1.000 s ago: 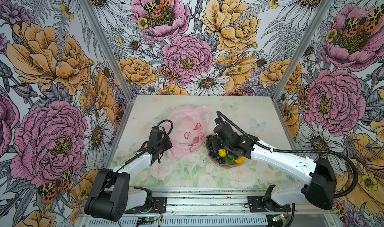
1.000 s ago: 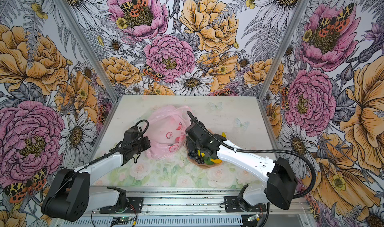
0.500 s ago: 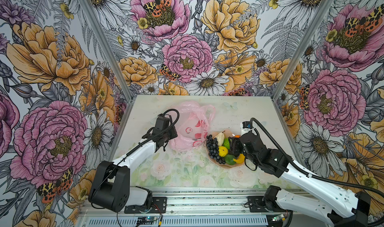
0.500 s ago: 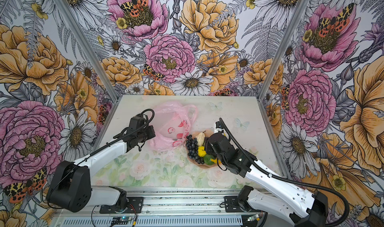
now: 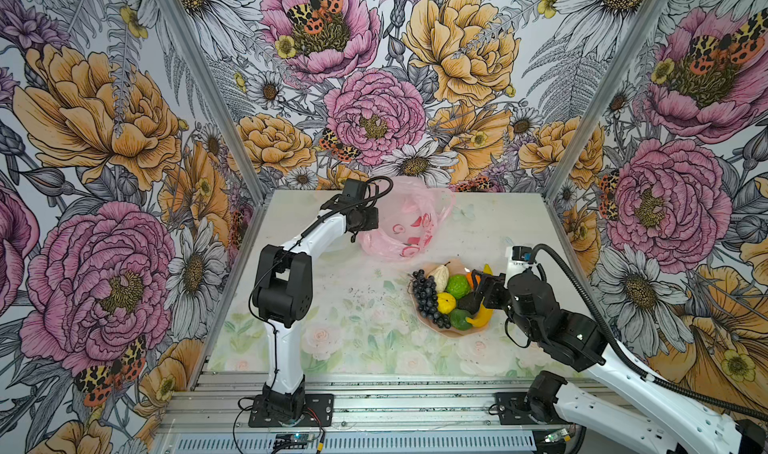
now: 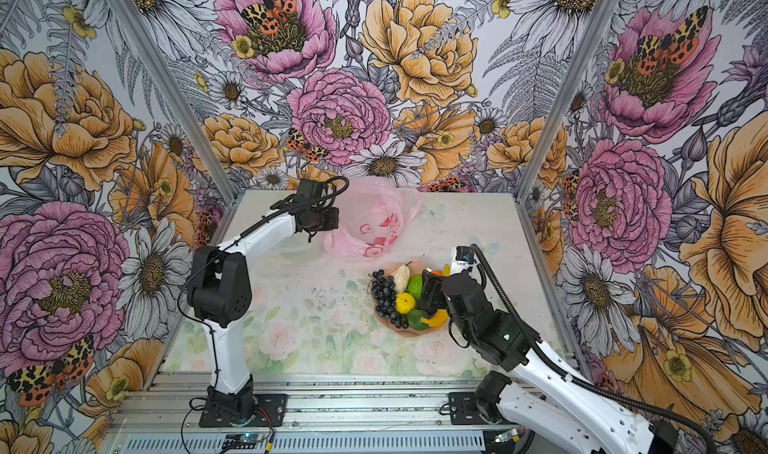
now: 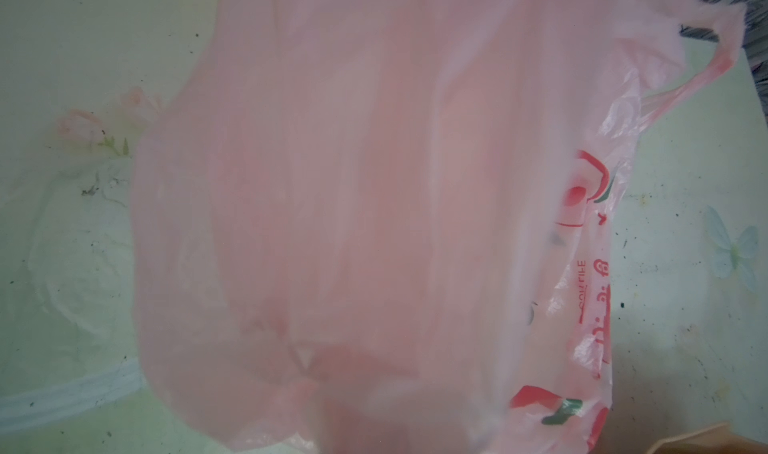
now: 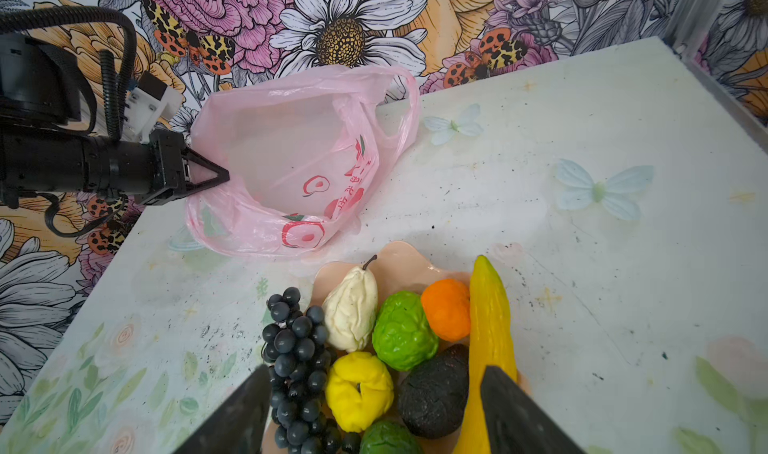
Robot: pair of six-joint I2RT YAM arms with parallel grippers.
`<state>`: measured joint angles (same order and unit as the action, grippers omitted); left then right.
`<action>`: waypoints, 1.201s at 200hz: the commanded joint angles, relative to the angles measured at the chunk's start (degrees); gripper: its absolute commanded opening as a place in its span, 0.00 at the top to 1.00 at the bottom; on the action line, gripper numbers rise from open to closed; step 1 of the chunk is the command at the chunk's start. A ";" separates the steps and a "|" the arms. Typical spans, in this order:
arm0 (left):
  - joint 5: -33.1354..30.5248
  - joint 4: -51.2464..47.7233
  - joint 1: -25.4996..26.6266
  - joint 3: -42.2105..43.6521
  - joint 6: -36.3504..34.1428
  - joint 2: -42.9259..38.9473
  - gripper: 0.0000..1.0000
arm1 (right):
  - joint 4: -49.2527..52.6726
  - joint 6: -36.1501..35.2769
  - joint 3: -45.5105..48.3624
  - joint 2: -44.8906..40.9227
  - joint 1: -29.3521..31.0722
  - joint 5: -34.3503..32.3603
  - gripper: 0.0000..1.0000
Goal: Take the fake fruits out of the plastic bag
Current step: 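Release the bag rim with the left gripper and raise it while the right gripper withdraws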
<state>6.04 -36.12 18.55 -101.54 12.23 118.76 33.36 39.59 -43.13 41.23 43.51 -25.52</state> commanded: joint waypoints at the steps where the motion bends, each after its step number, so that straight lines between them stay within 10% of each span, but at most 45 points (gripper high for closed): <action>1: 4.42 -7.36 0.25 -8.46 -6.93 4.88 1.00 | -0.54 0.67 1.61 -1.80 -0.35 -1.60 0.18; 82: 10.34 -14.48 0.87 -39.86 -14.31 24.65 0.93 | -0.14 6.53 5.92 -4.01 -1.14 -2.24 0.07; 105: 10.92 -15.41 0.71 -45.55 -15.04 28.41 0.75 | -0.14 7.33 5.72 -3.70 -1.48 -2.67 0.05; 173: 7.69 -17.00 0.10 -48.01 -5.33 22.59 0.20 | 3.56 6.36 2.91 0.44 -10.52 5.86 0.00; 240: 7.31 -17.10 -1.07 -38.03 2.28 13.84 0.02 | 4.54 5.72 4.71 3.84 -26.15 20.07 0.00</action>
<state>14.48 -53.15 18.31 -142.78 10.74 134.52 37.23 46.00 -38.15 44.47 19.27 -10.70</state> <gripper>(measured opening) 0.977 0.995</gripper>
